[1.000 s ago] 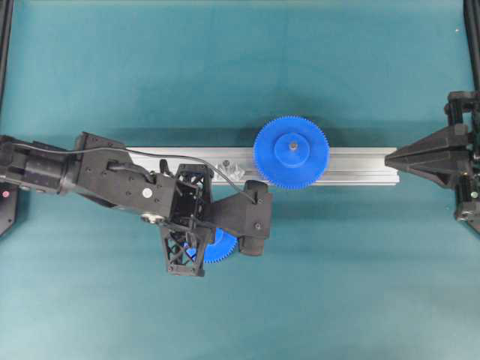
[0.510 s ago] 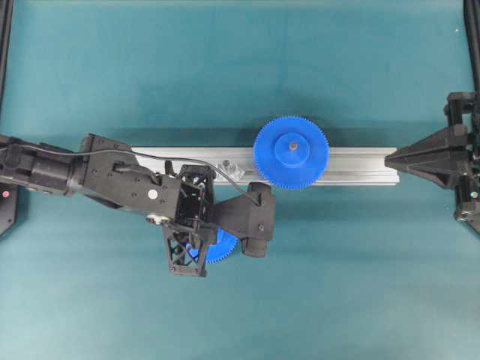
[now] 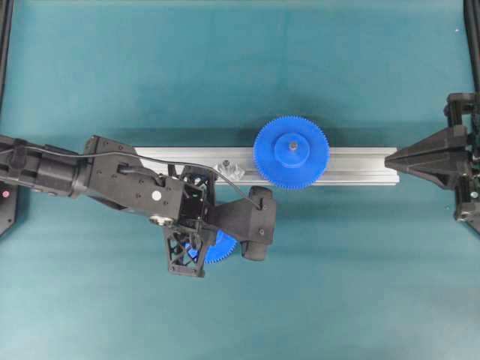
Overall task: Find the location of the shaft and insert the small gear.
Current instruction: 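Lower the open left gripper around the blue gear's hub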
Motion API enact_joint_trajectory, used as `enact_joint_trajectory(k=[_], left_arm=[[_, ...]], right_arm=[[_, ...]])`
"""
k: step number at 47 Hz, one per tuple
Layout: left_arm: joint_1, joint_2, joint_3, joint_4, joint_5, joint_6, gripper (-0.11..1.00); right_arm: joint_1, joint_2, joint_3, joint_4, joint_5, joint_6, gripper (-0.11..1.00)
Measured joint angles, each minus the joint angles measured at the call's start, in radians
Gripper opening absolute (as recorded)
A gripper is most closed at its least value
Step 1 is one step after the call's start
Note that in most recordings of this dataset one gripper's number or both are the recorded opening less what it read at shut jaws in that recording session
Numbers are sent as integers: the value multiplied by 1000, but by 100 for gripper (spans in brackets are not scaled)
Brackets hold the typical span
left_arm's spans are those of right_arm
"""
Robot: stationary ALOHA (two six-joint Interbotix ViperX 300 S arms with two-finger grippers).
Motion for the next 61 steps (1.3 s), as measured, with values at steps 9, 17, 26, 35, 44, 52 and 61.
enact_joint_trajectory(k=[9, 17, 26, 35, 44, 52, 61], left_arm=[[6, 2, -2, 0, 0, -14, 40], [15, 2, -6, 0, -9, -17, 85], [14, 2, 0, 0, -51, -21, 93], [14, 8, 0, 0, -52, -23, 93], [14, 18, 0, 0, -51, -23, 93], [15, 32, 0, 0, -51, -26, 93], [15, 41, 2, 0, -51, -26, 92]], right_arm=[[-2, 0, 0, -2, 8, 0, 5], [0, 0, 0, 0, 14, 2, 5], [0, -15, 0, 0, 15, 2, 5], [-2, -32, 2, -2, 29, 2, 5], [-2, -37, 2, -2, 32, 2, 5], [-2, -38, 3, -2, 34, 3, 5], [-2, -38, 5, -2, 34, 3, 5]])
